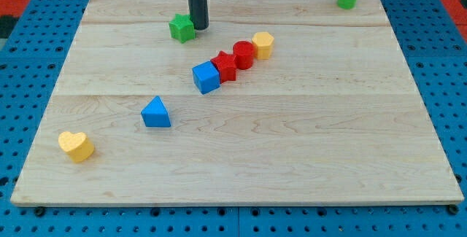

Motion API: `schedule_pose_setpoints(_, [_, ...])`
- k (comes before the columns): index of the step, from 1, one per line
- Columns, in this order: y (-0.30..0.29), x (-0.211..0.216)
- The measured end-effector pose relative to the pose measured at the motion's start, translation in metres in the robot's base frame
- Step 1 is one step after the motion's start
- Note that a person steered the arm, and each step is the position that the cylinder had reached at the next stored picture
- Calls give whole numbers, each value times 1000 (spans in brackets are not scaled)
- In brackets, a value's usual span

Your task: Push the green star parallel to the top of the yellow heart

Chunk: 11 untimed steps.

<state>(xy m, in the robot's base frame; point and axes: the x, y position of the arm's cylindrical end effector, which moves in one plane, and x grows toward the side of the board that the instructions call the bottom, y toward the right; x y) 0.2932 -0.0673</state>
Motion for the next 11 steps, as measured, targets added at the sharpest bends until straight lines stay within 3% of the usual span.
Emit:
schedule_pose_setpoints(1, [-41,32])
schedule_pose_setpoints(2, [-73,-19])
schedule_pose_setpoints(3, [-55,-83])
schedule_pose_setpoints(5, [-106,-26])
schedule_pose_setpoints(6, [-123,-18])
schedule_pose_setpoints(7, [-61,-51])
schedule_pose_setpoints(8, [-47,-33])
schedule_pose_setpoints(9, [-51,-7])
schedule_pose_setpoints(11, [-90,-7])
